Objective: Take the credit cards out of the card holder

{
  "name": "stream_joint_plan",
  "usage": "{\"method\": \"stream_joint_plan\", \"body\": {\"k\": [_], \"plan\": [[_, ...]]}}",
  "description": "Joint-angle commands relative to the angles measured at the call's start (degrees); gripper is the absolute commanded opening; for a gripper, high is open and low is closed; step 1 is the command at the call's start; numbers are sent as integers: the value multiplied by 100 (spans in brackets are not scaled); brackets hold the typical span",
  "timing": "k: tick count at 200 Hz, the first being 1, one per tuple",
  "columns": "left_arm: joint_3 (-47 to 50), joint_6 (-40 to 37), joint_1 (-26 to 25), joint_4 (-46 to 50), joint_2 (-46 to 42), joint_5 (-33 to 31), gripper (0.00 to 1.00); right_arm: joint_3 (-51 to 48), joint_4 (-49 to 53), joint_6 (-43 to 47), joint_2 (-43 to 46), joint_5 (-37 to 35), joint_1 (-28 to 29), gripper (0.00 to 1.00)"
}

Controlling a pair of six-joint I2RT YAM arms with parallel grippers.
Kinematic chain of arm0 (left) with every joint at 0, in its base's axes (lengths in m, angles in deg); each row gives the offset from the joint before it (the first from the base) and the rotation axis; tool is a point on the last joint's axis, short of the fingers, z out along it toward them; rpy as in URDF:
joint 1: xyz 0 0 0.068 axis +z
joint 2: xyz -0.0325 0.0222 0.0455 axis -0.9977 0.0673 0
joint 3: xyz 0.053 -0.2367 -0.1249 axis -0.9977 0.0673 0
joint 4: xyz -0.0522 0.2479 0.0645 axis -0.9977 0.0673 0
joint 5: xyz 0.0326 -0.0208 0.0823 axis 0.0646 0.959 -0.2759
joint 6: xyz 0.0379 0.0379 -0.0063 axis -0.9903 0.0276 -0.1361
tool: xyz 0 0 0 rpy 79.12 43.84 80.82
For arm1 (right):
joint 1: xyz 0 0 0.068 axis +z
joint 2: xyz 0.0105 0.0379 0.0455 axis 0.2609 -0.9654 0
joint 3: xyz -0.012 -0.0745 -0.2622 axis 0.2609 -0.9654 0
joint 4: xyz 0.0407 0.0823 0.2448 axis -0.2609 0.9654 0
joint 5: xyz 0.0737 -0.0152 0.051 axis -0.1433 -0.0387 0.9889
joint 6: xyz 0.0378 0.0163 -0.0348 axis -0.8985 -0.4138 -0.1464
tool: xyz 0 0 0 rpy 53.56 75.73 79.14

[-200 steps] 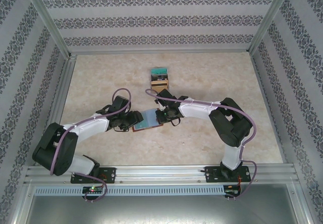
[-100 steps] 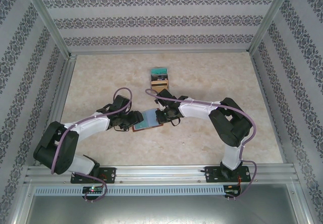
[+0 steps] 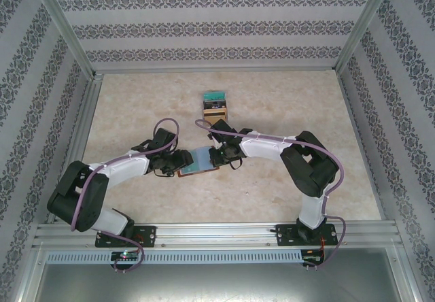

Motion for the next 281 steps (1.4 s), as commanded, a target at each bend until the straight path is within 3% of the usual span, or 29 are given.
{"method": "stream_joint_plan", "body": {"k": [1,59,101,161,281], "plan": [[-181,-100,61,165,-281,-234,55,-95,335,-37,-319,133,82,9],[-146,-118,57,14,-155,-62,54,-84,346,-50,-339,142,88,9],[-149,-109,63,333,-294,-422,51,-111,337,-54,-322,142,81,9],[-103,-124,56,-62,-134,-59,51,-88,342,-51,-338,159,81,9],[-81,-130,59,132,110,-184,51,-81,343,-54,-351,177,83,9]]}}
